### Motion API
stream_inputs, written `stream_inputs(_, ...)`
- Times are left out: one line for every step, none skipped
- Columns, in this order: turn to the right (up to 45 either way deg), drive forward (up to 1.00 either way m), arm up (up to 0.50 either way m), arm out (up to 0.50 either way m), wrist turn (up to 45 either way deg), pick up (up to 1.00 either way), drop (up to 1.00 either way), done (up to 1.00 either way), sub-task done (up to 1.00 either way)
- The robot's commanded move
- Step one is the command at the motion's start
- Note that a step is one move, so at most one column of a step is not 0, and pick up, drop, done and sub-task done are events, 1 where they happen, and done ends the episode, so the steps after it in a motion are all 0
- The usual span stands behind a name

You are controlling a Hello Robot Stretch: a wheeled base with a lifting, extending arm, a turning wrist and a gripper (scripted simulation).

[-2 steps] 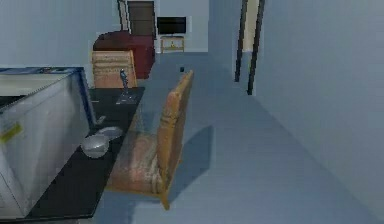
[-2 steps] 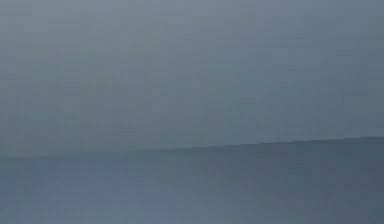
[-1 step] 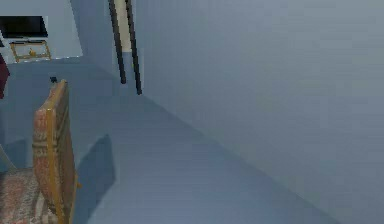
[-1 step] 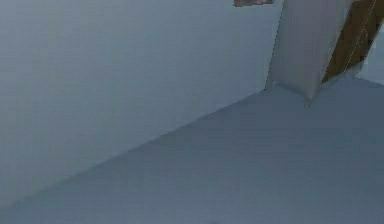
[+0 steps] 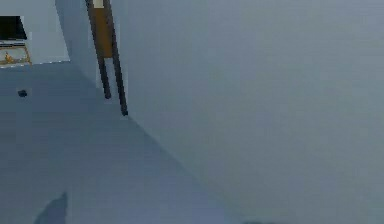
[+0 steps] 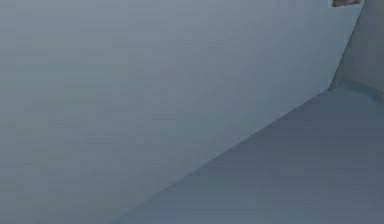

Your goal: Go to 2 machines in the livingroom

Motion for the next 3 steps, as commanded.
stream_inputs(12.0,0.00,0.00,0.00,0.0,0.00,0.00,0.00,0.00)
stream_inputs(0.0,0.15,0.00,0.00,0.0,0.00,0.00,0.00,0.00)
stream_inputs(-45.0,0.00,0.00,0.00,0.0,0.00,0.00,0.00,0.00)
